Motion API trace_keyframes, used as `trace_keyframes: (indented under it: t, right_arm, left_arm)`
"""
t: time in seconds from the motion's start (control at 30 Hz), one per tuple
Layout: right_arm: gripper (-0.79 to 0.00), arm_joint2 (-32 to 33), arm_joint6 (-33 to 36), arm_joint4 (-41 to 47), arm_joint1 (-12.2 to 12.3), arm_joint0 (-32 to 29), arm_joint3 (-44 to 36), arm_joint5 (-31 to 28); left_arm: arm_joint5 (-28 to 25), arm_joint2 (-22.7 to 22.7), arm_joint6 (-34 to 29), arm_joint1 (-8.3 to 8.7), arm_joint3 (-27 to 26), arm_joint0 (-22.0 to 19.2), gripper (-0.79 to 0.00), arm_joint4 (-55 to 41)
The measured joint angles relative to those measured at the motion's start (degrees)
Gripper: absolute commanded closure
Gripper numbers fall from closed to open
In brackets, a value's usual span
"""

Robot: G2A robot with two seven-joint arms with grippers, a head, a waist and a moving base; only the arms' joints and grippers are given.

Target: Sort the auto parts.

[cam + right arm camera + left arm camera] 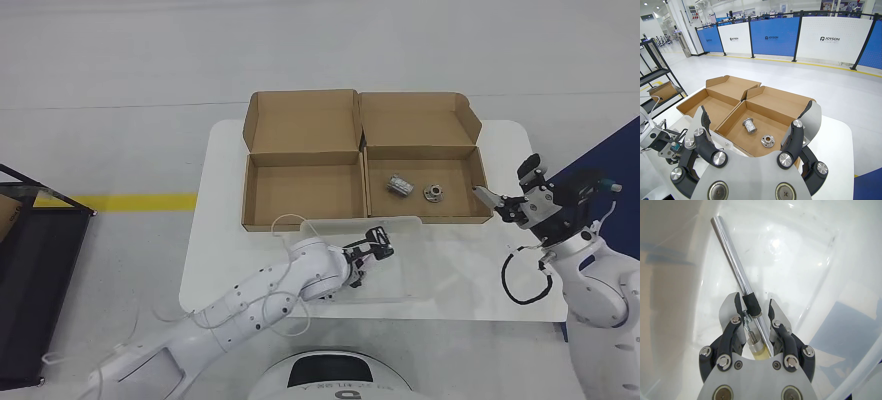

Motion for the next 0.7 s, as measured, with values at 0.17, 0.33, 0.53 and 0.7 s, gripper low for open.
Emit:
trace_keyframes:
  t: [0.17, 0.33, 0.53, 0.7]
  right_arm:
    - [-0.785, 0.0, 0.0, 0.0, 0.0, 0.0, 0.0, 0.0]
    - [-0.785, 0.0, 0.0, 0.0, 0.0, 0.0, 0.0, 0.0]
    - [-0.785, 0.0, 0.0, 0.0, 0.0, 0.0, 0.0, 0.0]
    - [-0.785, 0.0, 0.0, 0.0, 0.0, 0.0, 0.0, 0.0]
  left_arm:
    - [0.7, 0.6, -0.1, -0.73, 1.1, -0.5, -0.132, 0.6]
    - [2.7, -0.2, 0.3, -0.96, 0.2, -0.8, -0.145, 2.7]
    - [5.3, -2.0, 0.1, -0.34, -2.8, 0.3, -0.231, 6.8]
    - [2.0, -3.4, 0.1, 0.10, -5.0, 2.0, -0.252, 4.3]
